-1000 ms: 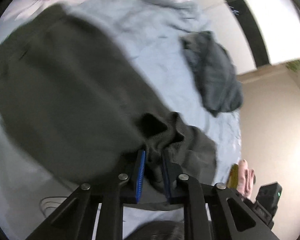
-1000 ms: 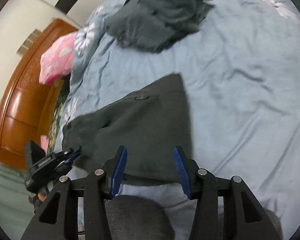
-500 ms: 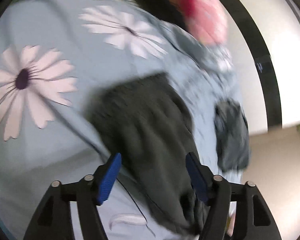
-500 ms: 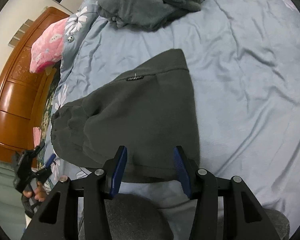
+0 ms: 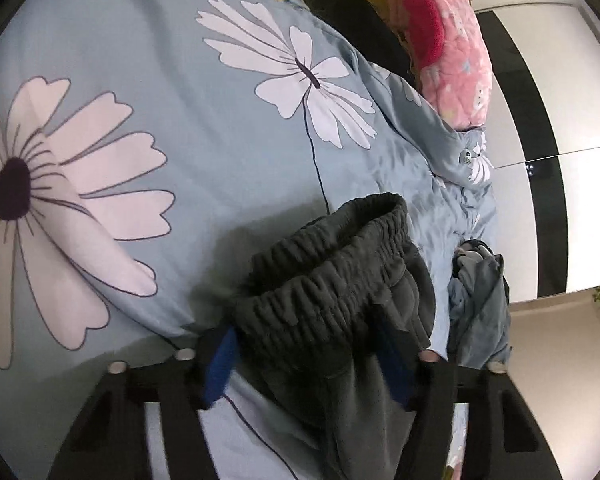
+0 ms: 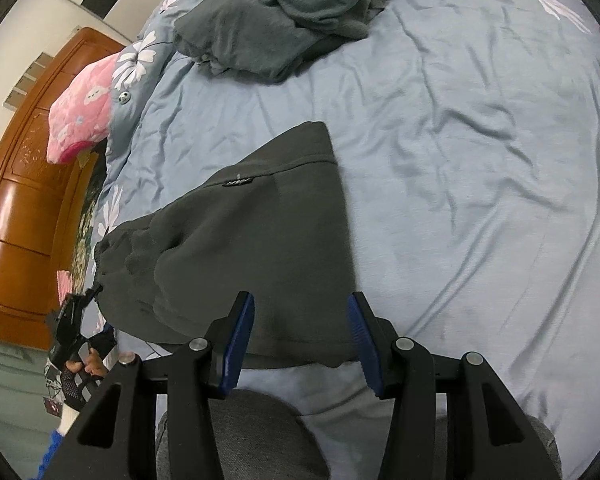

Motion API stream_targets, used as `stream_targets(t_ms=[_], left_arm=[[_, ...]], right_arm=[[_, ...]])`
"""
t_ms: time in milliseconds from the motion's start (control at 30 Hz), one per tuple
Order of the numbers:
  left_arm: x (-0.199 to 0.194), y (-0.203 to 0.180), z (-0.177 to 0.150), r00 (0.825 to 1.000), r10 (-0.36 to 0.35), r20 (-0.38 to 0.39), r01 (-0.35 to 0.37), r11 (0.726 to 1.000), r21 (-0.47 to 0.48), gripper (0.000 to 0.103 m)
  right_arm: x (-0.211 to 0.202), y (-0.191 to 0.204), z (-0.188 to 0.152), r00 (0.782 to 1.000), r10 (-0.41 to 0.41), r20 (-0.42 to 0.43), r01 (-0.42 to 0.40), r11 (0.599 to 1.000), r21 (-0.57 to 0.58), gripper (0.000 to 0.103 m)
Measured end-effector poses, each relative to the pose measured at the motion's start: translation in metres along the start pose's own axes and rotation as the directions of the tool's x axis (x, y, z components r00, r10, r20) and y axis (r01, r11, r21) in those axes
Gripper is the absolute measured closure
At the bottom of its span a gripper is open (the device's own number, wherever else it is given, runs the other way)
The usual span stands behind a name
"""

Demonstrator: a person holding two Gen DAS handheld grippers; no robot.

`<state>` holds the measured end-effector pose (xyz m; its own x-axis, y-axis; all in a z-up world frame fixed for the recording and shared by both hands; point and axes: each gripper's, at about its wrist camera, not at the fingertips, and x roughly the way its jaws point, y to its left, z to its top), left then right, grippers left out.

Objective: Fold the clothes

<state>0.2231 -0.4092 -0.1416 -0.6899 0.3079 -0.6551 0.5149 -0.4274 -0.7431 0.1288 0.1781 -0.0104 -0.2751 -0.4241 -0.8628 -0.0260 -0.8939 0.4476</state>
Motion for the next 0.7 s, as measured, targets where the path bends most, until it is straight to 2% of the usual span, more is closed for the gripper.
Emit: stream_targets(t_ms=[67, 167, 233, 300, 433, 533, 633, 700], left_arm=[[-0.007, -0.007, -0.001, 1.0, 0.002, 0.016, -0.002, 1.0, 0.019, 0.053], [-0.024, -0.031, -0.003, 0.999, -0.003, 0.046, -0.002, 0.994, 0.106, 0.057], [-0.041, -0.055, -0.01, 0.997, -0.023, 0.07, 0.009, 0.982, 0.189, 0.06], [-0.056, -0.089, -0.02, 0.995, -0.046, 0.09, 0.017, 0.953, 0.304, 0.06], [-0.077, -0.17, -0.056, 0.989, -0.112, 0.092, 0.045, 0.838, 0.543, 0.064], [-0.082, -0.226, -0.097, 0.985, -0.169, 0.045, 0.095, 0.733, 0.673, 0.068], [-0.061, -0.273, -0.15, 0.988, -0.15, -0.035, 0.117, 0.58, 0.806, 0.068], [-0.035, -0.288, -0.181, 0.99, -0.096, -0.101, 0.137, 0.528, 0.838, 0.069]], right_arm=[[-0.001, -0.001, -0.001, 1.0, 0.014, 0.002, -0.014, 1.0, 0.012, 0.053], [-0.005, 0.0, -0.002, 1.0, 0.028, 0.008, -0.028, 1.0, 0.001, 0.053], [-0.008, 0.0, -0.003, 0.999, 0.04, 0.016, -0.04, 0.999, -0.002, 0.053], [-0.012, -0.001, -0.003, 0.998, 0.054, 0.028, -0.054, 0.999, 0.004, 0.053], [-0.021, -0.009, -0.006, 0.996, 0.08, 0.051, -0.081, 0.997, 0.02, 0.053], [-0.028, -0.017, -0.007, 0.993, 0.1, 0.066, -0.102, 0.994, 0.035, 0.053], [-0.032, -0.027, -0.009, 0.99, 0.116, 0.081, -0.121, 0.991, 0.057, 0.053], [-0.034, -0.034, -0.009, 0.988, 0.127, 0.088, -0.134, 0.988, 0.075, 0.053]])
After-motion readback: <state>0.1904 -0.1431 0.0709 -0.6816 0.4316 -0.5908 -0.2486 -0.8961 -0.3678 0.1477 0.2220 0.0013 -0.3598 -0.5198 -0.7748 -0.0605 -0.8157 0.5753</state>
